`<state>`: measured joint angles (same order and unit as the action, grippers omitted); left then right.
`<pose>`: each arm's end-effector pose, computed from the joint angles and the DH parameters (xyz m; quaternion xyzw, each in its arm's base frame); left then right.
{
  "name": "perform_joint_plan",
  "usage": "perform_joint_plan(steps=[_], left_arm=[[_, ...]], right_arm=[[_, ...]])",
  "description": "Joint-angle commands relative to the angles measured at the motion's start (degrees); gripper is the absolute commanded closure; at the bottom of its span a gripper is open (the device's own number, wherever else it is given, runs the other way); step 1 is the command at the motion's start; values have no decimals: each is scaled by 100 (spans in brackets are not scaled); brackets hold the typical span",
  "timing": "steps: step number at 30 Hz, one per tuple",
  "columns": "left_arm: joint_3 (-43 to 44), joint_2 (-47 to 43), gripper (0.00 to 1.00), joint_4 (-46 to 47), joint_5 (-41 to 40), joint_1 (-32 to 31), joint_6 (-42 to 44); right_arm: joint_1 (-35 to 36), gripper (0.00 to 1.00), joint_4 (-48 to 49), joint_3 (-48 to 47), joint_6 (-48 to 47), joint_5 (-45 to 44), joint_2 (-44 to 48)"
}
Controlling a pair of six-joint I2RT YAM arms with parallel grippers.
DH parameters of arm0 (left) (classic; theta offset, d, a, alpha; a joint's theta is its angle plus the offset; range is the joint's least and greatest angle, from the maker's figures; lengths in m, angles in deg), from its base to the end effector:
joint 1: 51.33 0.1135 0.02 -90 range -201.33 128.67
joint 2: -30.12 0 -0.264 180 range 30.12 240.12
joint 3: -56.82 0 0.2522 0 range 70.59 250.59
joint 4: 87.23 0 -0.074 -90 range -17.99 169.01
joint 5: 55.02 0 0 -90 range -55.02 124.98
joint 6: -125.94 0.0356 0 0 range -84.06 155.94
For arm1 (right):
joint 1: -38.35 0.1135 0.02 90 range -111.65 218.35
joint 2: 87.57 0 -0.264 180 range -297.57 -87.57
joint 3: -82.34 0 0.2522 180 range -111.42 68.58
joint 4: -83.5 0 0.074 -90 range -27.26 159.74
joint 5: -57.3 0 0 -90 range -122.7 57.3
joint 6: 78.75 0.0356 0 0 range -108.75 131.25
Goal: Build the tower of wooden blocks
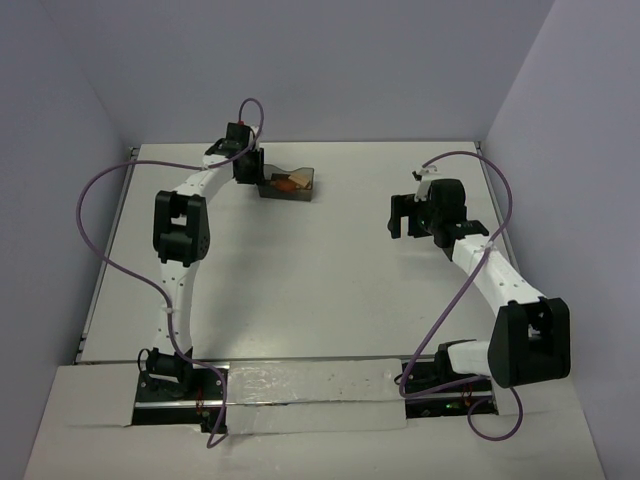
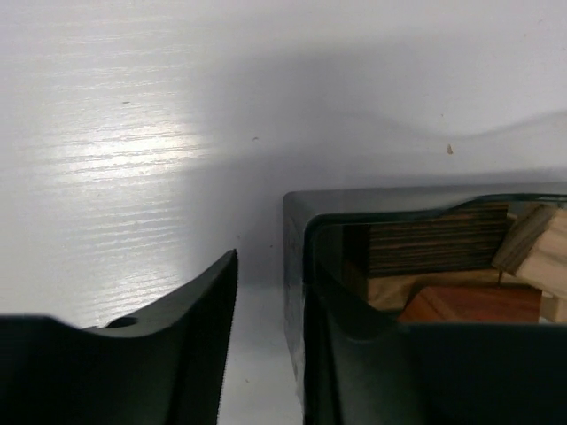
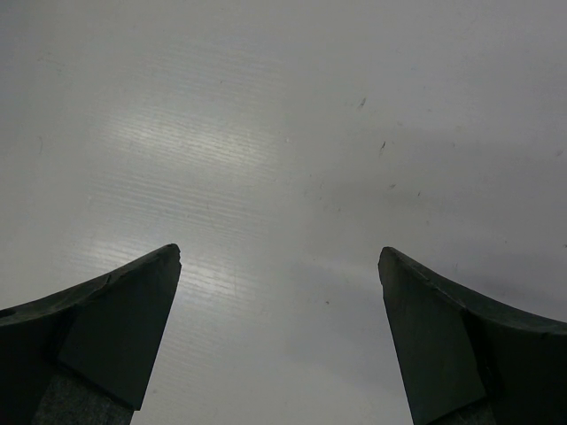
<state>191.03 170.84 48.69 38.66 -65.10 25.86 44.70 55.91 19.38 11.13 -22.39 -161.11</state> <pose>0.5283 -0.1318 0.1674 0.0411 0.9401 -0.0992 0.3235 0.2764 0.0372 0.2530 -0.0898 0.8922 0.1043 0.4302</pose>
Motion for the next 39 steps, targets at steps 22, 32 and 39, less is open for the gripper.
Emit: perform_joint_plan(steps=[22,32,39], left_arm=[[-2740,-2778,100,1363,-2865,-627,1193],[-4773,-4182,100,2868,-4941,-1820,2783],[-5494,-4327,100,3560,-5929,-2427,3528]], right_arm=[[-4,0,80,-206,-120,-108,345],[-11,0,56,-178,-135,-96,563],[-11,0,56,-143,-155,-117,690]])
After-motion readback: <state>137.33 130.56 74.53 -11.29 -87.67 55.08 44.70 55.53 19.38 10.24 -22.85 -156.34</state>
